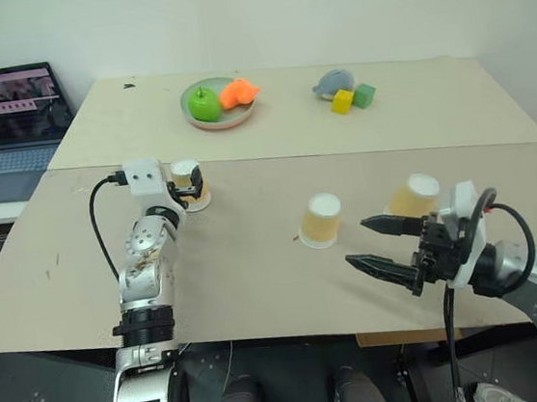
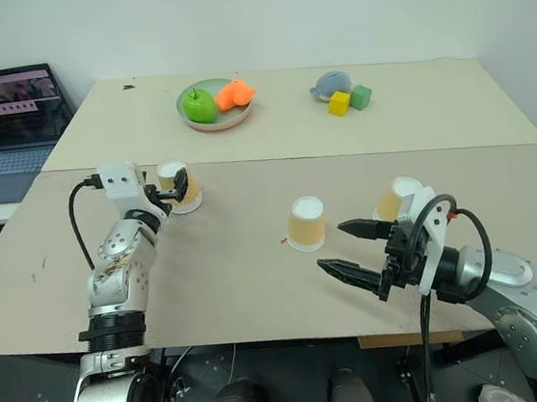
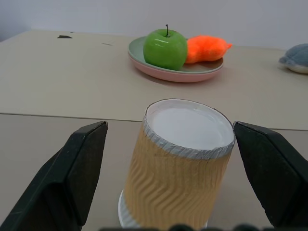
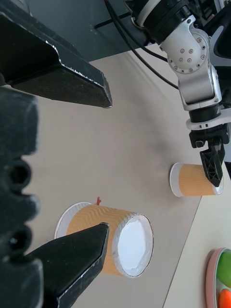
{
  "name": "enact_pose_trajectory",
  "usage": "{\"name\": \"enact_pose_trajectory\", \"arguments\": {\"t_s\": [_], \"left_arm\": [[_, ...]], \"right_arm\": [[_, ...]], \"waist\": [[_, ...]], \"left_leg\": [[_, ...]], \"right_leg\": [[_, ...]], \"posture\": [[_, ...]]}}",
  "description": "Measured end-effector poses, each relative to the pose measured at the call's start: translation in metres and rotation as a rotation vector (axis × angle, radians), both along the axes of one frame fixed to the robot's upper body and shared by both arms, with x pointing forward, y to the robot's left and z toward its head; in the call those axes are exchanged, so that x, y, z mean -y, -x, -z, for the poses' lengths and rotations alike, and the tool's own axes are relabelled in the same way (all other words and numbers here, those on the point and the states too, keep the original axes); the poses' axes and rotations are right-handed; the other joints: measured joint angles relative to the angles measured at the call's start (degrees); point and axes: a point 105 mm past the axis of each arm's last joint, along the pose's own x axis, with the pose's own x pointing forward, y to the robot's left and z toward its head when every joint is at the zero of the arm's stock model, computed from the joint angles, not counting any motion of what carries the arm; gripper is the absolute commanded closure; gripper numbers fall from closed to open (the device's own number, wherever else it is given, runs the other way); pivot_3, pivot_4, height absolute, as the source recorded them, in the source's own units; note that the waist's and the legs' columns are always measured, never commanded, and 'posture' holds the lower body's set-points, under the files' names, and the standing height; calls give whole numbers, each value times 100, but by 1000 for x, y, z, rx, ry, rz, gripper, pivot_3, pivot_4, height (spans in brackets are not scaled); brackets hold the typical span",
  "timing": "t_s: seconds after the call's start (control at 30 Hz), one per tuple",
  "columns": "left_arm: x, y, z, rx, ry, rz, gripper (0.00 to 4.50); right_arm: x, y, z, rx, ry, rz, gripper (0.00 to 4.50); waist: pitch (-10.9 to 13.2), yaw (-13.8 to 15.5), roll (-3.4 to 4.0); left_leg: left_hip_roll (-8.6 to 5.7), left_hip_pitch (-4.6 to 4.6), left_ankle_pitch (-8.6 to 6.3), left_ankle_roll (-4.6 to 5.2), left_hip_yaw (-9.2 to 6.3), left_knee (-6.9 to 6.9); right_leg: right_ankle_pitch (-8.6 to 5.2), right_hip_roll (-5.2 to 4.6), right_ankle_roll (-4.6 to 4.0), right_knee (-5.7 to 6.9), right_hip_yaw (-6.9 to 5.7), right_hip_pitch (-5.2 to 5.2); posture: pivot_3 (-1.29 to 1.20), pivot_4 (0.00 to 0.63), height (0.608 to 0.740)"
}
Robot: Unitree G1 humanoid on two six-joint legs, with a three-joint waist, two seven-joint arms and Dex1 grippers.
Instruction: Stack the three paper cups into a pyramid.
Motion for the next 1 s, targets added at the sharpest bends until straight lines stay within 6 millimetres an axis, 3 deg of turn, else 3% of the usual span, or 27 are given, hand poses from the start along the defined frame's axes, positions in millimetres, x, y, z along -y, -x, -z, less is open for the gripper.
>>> {"name": "enact_pose_trajectory", "arguments": {"t_s": [0.23,0.57,0.77,1.0], "left_arm": [[7,-4,-1,-3,-6,14,91],[-7,-5,-30,127,-14,-62,91],[-9,-8,-19,87,-20,-70,91],[11,-10,-10,74,-32,7,91]], "right_arm": [[1,1,-1,6,3,11,0],[1,1,-2,11,1,12,0],[1,0,-4,18,2,11,0],[1,0,-3,17,1,13,0]], "waist": [[0,-2,0],[0,-2,0],[0,0,-1],[1,-1,-1]], "left_leg": [[0,-2,0,0,0,0],[0,-2,0,0,0,0],[0,-3,0,0,0,0],[0,-3,0,0,0,0]], "right_leg": [[0,0,0,-2,-1,-1],[0,0,0,-1,0,-2],[0,0,0,-2,-2,-2],[0,0,0,-2,-2,-2]], "posture": [[0,150,678],[0,150,678],[0,150,678],[0,150,678]]}}
